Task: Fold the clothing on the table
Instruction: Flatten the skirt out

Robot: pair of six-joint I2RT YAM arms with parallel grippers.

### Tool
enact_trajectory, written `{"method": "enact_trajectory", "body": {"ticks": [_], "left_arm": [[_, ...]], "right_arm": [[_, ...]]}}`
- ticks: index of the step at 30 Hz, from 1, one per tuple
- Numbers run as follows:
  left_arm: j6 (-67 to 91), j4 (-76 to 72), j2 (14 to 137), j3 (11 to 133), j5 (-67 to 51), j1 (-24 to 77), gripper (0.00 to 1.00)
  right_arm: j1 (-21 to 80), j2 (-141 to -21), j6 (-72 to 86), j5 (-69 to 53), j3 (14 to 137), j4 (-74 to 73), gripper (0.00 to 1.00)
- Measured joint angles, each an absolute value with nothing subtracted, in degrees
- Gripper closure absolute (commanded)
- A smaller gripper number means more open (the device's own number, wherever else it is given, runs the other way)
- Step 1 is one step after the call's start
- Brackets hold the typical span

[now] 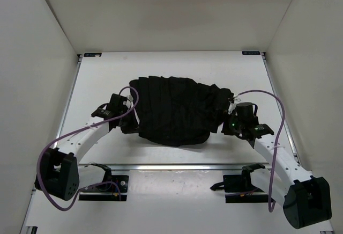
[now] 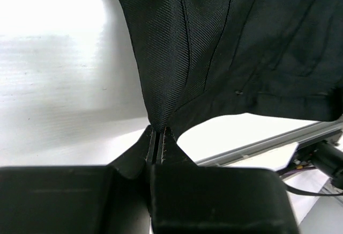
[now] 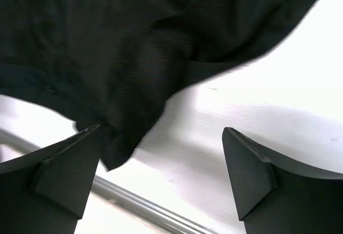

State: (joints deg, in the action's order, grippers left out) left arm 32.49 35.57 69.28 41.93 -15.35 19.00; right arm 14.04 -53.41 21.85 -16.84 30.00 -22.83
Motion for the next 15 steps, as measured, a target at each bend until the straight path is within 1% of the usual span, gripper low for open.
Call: {"method": "enact_trajectory", "body": {"ticks": [4,8,11,14,15], "left_arm": [[32.6,35.6,69.3,40.3,-14.9,20.2,1.0],[32.8,35.5,69.3,39.0,-14.9,21.1,1.0],[32.8,35.2,69.3,38.1,-14.9,21.2,1.0],[32.8,34.6,69.3,37.0,-14.9,21.2,1.0],[32.9,34.5,69.3,36.7,-14.9,21.2,1.0]], "right_arm": [[15.0,-52.9,25.6,-19.5,29.5,-21.3,0.1],[16.3,-54.7,30.0,-22.3,28.0,-19.3,0.21],[19.4,-58.0,32.1,-22.9,27.6,-17.8,0.24],[20.8,-62.2,33.2,-22.9,27.5,-16.7,0.38],[20.8,-63.3,33.4,-22.8,27.5,-16.4,0.55]]}}
